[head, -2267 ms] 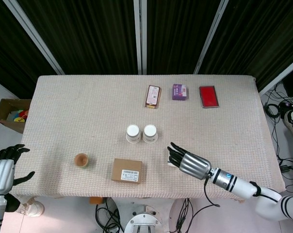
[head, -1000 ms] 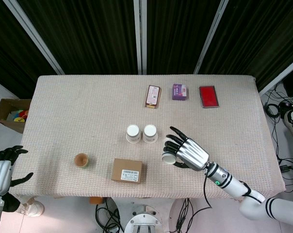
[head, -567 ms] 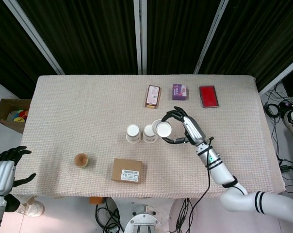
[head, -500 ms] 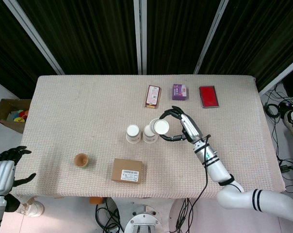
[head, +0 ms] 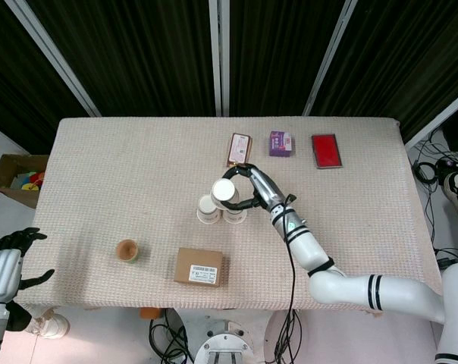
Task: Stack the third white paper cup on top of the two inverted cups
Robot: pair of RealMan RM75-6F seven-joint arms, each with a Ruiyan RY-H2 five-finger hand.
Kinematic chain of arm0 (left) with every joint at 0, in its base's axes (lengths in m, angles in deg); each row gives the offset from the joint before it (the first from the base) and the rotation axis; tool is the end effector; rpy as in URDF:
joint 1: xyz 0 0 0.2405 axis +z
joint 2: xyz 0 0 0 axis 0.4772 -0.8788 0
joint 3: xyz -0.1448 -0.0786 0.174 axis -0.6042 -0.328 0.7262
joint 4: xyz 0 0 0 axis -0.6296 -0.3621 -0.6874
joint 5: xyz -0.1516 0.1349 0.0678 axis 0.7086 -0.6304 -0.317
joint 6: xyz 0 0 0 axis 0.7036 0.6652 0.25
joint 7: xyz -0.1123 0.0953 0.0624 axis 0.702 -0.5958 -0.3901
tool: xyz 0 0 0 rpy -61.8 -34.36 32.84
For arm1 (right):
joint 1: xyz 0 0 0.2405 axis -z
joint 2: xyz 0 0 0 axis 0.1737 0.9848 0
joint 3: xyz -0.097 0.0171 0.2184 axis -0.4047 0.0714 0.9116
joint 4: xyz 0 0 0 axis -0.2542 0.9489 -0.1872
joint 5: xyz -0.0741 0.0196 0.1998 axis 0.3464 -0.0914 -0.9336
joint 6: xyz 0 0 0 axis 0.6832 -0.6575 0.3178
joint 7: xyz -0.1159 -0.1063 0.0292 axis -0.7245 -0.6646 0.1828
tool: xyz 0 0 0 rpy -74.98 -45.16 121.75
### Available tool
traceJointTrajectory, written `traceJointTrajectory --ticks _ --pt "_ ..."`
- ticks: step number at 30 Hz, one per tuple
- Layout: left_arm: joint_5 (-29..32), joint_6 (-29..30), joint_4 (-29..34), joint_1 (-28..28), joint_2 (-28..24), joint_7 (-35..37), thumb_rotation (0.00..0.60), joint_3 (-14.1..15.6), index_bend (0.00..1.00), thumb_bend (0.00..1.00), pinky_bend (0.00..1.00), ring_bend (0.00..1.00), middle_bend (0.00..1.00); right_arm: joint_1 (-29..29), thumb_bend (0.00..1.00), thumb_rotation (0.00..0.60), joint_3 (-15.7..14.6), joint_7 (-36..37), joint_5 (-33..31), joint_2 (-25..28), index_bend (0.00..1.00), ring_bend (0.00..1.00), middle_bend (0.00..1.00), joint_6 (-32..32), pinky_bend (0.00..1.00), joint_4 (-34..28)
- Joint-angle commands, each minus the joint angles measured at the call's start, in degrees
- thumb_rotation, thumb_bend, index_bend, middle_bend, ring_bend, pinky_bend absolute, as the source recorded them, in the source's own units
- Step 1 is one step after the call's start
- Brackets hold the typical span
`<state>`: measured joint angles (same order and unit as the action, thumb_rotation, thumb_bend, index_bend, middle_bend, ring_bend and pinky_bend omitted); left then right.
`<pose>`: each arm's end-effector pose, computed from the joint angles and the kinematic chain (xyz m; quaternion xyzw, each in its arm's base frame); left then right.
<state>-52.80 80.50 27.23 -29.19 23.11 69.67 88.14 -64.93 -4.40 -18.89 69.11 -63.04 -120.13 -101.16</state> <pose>-0.3215 0.1657 0.1353 -0.5664 -0.4368 -0.3622 0.5976 -0.0170 -0.3654 -0.0147 0.5360 -0.6556 0.4934 0.1986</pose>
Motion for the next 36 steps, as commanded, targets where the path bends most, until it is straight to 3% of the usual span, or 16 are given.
traceJointTrajectory --ticks 1,14,36 --pt "0.1 -0.5 -0.6 -0.2 0.3 0.3 0.600 -0.1 0.32 0.05 0.23 0.21 0.23 -3.7 0.21 0.600 0.1 -5.8 -4.9 -1.9 0.52 0.17 0.36 -1.1 0.03 0.5" --pt "0.1 -0.4 -2.3 0.1 0.8 2.7 0.600 0.2 0.32 0.05 0.23 0.21 0.23 -3.4 0.21 0.600 2.4 -2.5 -7.8 -5.7 0.49 0.16 0.34 1.3 0.03 4.7" --pt "0.4 -1.1 -3.2 0.0 1.2 3.7 0.600 0.4 0.31 0.05 0.23 0.21 0.23 -1.6 0.21 0.600 1.6 -2.9 -7.6 -5.0 0.42 0.14 0.31 2.7 0.00 4.8"
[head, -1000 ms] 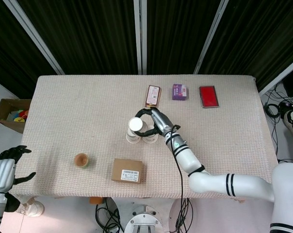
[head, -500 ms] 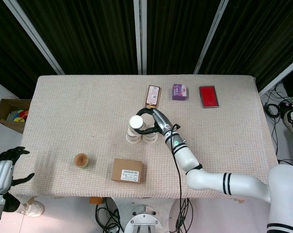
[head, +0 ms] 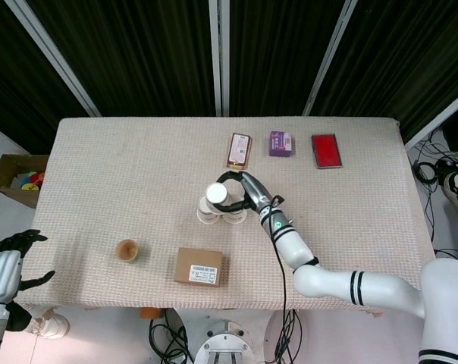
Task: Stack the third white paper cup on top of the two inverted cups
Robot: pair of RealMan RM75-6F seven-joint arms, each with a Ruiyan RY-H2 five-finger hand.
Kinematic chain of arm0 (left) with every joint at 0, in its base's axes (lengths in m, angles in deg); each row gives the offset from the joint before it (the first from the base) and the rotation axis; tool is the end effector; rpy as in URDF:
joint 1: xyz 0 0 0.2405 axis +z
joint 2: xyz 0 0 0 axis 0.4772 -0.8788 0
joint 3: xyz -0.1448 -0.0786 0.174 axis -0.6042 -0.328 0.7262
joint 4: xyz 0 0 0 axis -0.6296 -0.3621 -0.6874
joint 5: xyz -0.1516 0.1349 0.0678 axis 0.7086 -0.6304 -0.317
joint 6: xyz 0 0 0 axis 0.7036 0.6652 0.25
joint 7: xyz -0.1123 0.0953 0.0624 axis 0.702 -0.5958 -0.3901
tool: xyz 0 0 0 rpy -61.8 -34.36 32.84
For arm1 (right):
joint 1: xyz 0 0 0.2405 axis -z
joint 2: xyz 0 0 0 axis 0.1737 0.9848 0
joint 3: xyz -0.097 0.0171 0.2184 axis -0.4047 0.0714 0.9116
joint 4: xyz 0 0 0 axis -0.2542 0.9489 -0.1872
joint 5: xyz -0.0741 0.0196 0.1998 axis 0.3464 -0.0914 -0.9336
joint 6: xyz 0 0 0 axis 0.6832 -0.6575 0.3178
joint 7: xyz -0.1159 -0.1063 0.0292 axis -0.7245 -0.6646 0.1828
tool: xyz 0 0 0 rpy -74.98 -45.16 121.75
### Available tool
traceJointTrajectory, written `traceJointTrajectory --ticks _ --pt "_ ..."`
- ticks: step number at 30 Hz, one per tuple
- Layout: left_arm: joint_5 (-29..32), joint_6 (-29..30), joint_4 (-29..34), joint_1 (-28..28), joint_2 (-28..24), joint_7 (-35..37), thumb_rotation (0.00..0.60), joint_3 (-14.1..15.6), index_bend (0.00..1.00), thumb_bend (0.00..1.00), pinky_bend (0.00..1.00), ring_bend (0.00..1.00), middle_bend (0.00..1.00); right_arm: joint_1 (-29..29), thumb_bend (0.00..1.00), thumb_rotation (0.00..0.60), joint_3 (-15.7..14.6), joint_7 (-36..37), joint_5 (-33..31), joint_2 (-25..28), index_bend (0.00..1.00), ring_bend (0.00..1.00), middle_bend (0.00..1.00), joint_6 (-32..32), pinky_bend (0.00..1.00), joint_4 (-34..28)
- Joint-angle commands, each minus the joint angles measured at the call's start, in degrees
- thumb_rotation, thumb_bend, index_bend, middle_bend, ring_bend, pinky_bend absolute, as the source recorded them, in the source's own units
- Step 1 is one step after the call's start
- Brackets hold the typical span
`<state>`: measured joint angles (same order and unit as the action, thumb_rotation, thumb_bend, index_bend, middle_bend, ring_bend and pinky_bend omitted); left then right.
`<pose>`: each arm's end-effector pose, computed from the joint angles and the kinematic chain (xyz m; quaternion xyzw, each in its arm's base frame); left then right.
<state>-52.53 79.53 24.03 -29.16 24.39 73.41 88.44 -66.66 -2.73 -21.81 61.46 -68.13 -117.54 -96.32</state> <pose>-0.3325 0.1642 0.1311 -0.5597 -0.4530 -0.3645 0.5905 -0.0164 -0.3689 -0.0430 0.5133 -0.6959 0.4616 0.1979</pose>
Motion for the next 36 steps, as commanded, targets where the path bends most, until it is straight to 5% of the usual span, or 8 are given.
traceJointTrajectory --ticks 1,36 --pt "0.2 -0.4 0.1 0.0 -0.1 -0.1 0.600 0.1 0.31 0.05 0.23 0.21 0.22 0.2 0.21 0.600 -0.1 0.0 0.0 0.1 0.41 0.14 0.31 0.1 0.00 -0.1" --pt "0.5 -1.4 0.1 -0.6 0.0 -0.2 0.600 0.0 0.30 0.04 0.23 0.21 0.22 2.0 0.18 0.600 -0.5 0.7 2.5 2.8 0.21 0.08 0.21 2.2 0.00 -3.1"
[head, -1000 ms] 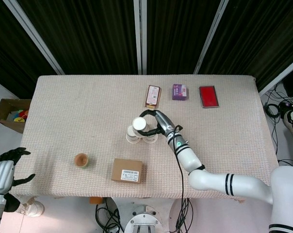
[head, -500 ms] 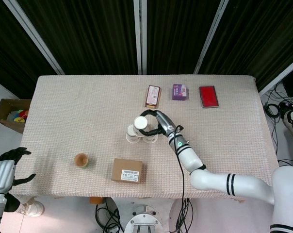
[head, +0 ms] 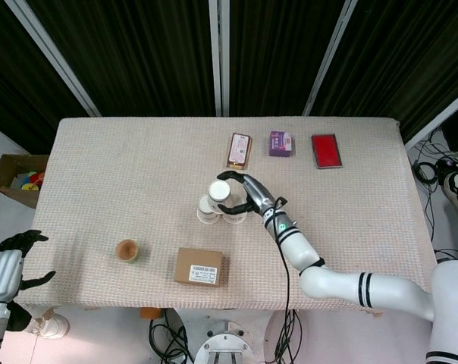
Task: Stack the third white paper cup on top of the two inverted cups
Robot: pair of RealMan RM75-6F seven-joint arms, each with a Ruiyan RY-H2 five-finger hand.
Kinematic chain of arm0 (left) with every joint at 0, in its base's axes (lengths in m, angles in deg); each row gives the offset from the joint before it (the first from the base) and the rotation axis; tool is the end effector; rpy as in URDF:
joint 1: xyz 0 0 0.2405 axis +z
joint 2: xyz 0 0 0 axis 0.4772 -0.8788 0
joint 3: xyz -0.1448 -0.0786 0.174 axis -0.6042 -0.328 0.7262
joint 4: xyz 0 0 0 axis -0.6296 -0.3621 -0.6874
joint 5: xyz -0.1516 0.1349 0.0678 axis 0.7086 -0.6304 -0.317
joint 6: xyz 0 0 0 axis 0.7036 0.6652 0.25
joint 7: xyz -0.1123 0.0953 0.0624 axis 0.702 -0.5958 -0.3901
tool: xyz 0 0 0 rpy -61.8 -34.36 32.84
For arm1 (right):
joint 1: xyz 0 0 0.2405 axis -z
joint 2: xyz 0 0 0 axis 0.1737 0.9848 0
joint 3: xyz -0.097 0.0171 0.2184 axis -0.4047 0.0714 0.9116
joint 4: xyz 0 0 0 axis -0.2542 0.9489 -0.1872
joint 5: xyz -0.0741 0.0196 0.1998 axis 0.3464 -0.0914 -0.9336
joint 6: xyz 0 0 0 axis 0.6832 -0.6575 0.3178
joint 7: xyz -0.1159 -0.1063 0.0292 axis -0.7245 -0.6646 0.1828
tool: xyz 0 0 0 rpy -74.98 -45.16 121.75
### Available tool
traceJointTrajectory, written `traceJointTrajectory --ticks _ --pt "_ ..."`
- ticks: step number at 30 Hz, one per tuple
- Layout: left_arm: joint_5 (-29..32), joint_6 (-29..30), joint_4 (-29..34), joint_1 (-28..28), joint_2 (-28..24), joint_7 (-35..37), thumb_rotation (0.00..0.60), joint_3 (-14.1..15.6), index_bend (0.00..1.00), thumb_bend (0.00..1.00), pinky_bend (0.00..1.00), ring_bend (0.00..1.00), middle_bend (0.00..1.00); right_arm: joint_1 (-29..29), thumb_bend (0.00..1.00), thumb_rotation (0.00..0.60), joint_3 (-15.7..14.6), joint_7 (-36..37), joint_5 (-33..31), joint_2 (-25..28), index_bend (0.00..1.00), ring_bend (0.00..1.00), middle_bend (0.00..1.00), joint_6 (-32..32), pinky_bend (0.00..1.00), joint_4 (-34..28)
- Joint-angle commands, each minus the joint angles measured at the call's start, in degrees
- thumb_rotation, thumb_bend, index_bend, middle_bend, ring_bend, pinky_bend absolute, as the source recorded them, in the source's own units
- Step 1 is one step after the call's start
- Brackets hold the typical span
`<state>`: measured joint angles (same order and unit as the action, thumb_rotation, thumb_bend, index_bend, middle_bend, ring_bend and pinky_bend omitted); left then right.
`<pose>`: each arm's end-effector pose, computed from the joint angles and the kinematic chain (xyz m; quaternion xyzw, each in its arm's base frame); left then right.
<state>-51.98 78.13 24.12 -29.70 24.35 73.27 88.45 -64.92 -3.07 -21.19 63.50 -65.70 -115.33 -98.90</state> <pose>-0.3337 0.1668 0.1282 -0.5629 -0.4593 -0.3578 0.5867 -0.0201 -0.3624 -0.0369 0.5267 -0.6938 0.4550 0.1848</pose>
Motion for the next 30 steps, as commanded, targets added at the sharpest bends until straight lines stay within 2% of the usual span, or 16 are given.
traceJointTrajectory --ticks 1,5,8,12,15,19,25,30 --pt "-0.1 0.0 0.0 -0.1 0.0 -0.1 0.600 0.0 0.30 0.04 0.23 0.21 0.22 0.4 0.18 0.600 -0.2 0.1 0.8 0.6 0.21 0.08 0.20 -0.1 0.00 -0.8" --pt "-0.2 0.1 0.1 -0.2 0.0 -0.2 0.600 -0.2 0.30 0.04 0.23 0.21 0.22 1.5 0.18 0.600 -0.3 0.4 2.7 2.1 0.15 0.04 0.16 -0.7 0.00 -3.3" --pt "-0.2 0.3 0.2 -0.3 -0.2 -0.4 0.600 -0.3 0.30 0.04 0.23 0.21 0.22 3.5 0.18 0.600 -0.5 0.9 6.3 4.5 0.03 0.00 0.08 -2.4 0.00 -6.5" --pt "-0.3 0.9 0.3 -0.5 -0.3 -1.4 0.600 -0.8 0.30 0.04 0.23 0.21 0.22 8.6 0.18 0.600 -2.6 0.1 17.5 8.3 0.00 0.00 0.02 -9.7 0.00 -10.9" --pt "-0.1 1.7 0.5 -0.4 -0.3 -3.1 0.600 -1.4 0.30 0.04 0.23 0.21 0.22 14.2 0.19 0.600 -5.9 -1.3 28.5 12.2 0.00 0.00 0.03 -17.8 0.00 -13.6" --pt "0.5 3.7 0.6 -0.2 0.2 -7.2 0.600 -2.5 0.30 0.04 0.23 0.21 0.22 22.9 0.21 0.600 -11.8 -3.4 40.2 19.1 0.01 0.00 0.10 -28.6 0.00 -15.1" --pt "0.4 7.1 0.3 -0.1 2.1 -13.4 0.600 -3.8 0.30 0.04 0.23 0.21 0.22 35.5 0.23 0.600 -19.0 -0.6 50.4 26.7 0.11 0.00 0.14 -42.2 0.00 -12.0" --pt "-1.3 8.8 0.6 0.2 3.3 -16.5 0.600 -3.3 0.30 0.04 0.22 0.21 0.22 43.4 0.23 0.600 -24.2 3.2 53.6 28.2 0.16 0.00 0.13 -48.1 0.00 -5.8"
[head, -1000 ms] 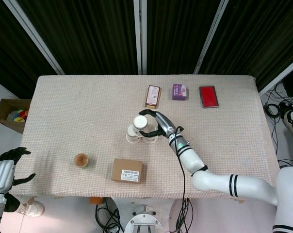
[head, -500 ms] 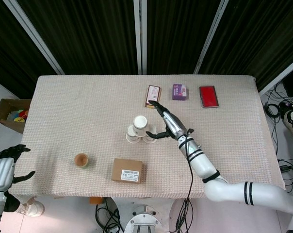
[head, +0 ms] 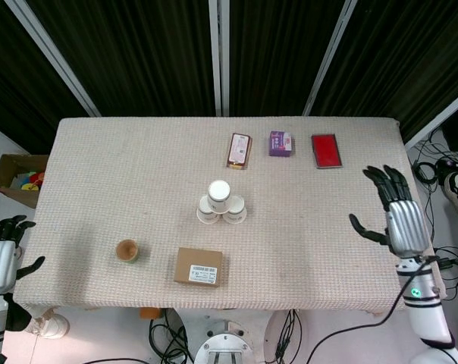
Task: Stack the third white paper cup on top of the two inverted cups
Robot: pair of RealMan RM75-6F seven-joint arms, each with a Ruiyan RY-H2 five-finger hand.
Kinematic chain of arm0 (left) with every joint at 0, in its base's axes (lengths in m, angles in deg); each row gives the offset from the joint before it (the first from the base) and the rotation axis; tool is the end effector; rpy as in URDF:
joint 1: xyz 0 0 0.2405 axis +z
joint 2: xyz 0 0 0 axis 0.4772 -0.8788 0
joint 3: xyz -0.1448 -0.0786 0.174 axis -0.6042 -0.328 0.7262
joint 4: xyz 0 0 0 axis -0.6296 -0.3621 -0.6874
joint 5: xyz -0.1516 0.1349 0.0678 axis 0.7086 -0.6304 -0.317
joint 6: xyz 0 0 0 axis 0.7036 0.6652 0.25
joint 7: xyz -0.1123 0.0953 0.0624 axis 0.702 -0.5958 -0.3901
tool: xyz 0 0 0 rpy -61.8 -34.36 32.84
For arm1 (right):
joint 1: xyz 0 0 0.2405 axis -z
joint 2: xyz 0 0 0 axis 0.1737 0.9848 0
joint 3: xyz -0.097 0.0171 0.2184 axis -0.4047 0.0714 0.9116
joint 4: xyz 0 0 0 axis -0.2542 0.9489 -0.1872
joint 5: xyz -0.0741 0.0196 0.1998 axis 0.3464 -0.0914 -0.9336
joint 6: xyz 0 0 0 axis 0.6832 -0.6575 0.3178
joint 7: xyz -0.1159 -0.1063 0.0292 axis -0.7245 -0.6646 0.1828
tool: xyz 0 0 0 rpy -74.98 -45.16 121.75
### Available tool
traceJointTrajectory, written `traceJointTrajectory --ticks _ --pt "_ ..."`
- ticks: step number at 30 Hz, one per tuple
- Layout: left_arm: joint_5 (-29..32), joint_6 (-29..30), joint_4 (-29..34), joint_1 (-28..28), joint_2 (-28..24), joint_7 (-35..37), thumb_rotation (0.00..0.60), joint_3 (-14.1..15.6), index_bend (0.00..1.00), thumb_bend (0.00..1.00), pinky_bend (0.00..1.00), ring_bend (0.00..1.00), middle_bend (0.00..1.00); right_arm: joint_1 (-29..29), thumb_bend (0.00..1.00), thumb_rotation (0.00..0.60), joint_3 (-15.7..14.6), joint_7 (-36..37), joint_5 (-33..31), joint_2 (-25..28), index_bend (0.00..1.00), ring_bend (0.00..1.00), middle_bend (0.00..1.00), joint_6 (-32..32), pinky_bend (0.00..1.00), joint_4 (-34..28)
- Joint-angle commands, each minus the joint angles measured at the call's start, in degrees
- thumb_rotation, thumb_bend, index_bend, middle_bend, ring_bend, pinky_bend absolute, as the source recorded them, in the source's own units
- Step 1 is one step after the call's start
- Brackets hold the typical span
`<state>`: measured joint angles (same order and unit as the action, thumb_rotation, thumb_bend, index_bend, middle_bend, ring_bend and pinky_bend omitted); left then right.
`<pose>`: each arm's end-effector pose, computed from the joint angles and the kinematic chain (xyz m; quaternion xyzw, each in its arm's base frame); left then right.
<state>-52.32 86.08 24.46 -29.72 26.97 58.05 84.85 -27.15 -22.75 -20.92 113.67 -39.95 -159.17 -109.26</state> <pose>-0.3141 0.1804 0.1424 -0.5687 -0.3402 -0.3480 0.6631 -0.2052 -0.2455 0.1500 0.5422 -0.3974 0.5507 0.4947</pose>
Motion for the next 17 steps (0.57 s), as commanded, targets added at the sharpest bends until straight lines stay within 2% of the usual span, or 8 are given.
traceJointTrajectory --ticks 1,6,11,17 --pt "-1.3 1.2 0.5 0.4 0.9 -1.9 0.600 0.6 0.30 0.04 0.22 0.21 0.22 7.0 0.23 0.600 -5.6 3.8 3.9 2.4 0.16 0.00 0.13 -4.7 0.00 6.1" --pt "-2.4 2.7 1.7 1.3 1.2 -3.4 0.600 1.3 0.30 0.04 0.22 0.21 0.22 9.1 0.24 0.600 -8.4 6.2 7.0 2.4 0.10 0.00 0.08 -3.5 0.00 10.8" --pt "-2.9 3.4 3.0 2.2 0.6 -3.6 0.600 2.2 0.30 0.04 0.22 0.21 0.22 8.5 0.26 0.600 -8.0 5.2 8.7 1.3 0.05 0.00 0.05 -1.3 0.00 13.3" --pt "-2.3 2.3 4.9 2.6 -1.0 -3.3 0.600 2.6 0.30 0.04 0.22 0.21 0.22 7.3 0.26 0.600 -7.6 4.6 8.9 0.5 0.01 0.00 0.03 2.8 0.00 13.4"
